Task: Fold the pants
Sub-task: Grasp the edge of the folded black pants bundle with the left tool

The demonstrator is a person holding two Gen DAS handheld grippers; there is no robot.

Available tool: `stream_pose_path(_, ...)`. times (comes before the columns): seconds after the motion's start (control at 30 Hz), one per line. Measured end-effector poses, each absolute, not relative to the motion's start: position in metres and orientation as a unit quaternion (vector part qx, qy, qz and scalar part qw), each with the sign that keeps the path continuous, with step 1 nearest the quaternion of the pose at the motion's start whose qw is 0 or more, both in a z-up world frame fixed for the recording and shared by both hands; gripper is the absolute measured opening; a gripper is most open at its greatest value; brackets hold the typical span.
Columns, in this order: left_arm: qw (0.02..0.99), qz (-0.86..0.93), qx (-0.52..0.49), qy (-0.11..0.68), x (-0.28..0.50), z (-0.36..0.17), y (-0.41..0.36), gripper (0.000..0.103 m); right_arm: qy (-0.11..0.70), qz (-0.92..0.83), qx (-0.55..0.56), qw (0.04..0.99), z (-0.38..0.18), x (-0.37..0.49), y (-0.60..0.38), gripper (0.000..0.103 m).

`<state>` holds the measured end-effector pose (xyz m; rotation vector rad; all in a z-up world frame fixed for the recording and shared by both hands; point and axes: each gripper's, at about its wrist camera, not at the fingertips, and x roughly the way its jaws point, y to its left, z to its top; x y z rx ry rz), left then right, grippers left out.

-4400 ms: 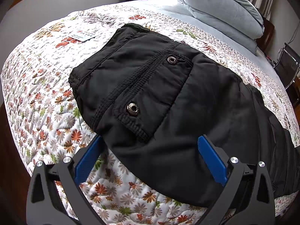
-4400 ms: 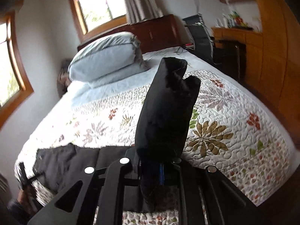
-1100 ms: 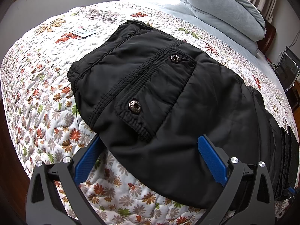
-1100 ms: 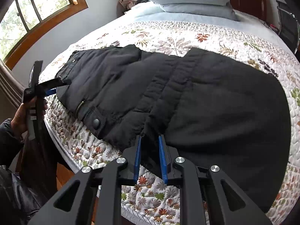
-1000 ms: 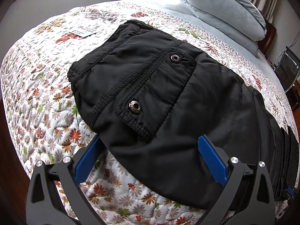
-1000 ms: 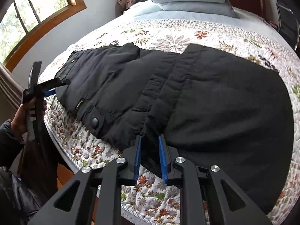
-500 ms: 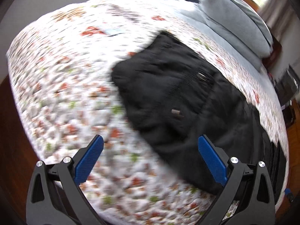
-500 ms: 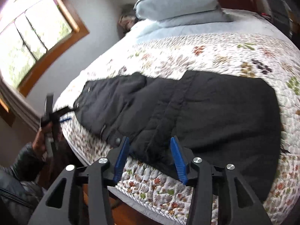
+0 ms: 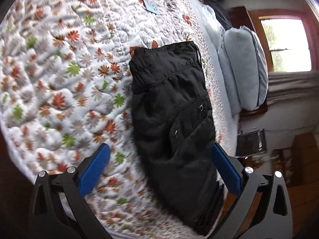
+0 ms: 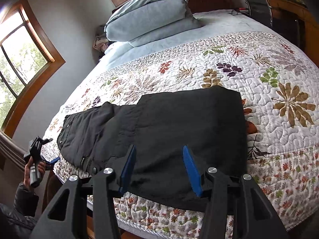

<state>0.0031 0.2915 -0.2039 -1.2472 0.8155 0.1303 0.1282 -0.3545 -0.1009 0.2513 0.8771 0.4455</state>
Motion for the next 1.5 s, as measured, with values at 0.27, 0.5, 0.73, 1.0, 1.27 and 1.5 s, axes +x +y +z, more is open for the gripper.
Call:
stream_pose_path(0.27, 0.697, 0.020, -0.633, 0.337, 0.024, -0.222, 0.290, 0.099, 0.423, 0.213, 0.113, 0.873, -0.104, 0.127, -0.349, 0.051)
stream_pose_path(0.5, 0.700, -0.004, -0.629, 0.337, 0.036, -0.223, 0.289, 0.069, 0.429, 0.212, 0.107, 0.872, -0.108, 0.129, -0.347, 0.051)
stream_pose_path(0.73, 0.713, -0.002, -0.610, 0.345, 0.049, -0.222, 0.282, 0.068, 0.433, 0.217, 0.103, 0.869, -0.111, 0.130, -0.342, 0.051)
stream_pose_path(1.0, 0.716, -0.028, -0.605, 0.348, 0.069, -0.230, 0.273, 0.023, 0.438, 0.221, 0.102, 0.866, -0.115, 0.130, -0.338, 0.051)
stream_pose_path(1.27, 0.713, -0.031, -0.614, 0.337, 0.062, -0.231, 0.276, 0.019, 0.441, 0.212, 0.108, 0.866, -0.117, 0.130, -0.344, 0.051)
stream_pose_path(1.5, 0.720, -0.030, -0.607, 0.335, 0.060, -0.230, 0.275, 0.017, 0.442, 0.187, 0.129, 0.868, -0.122, 0.134, -0.358, 0.051)
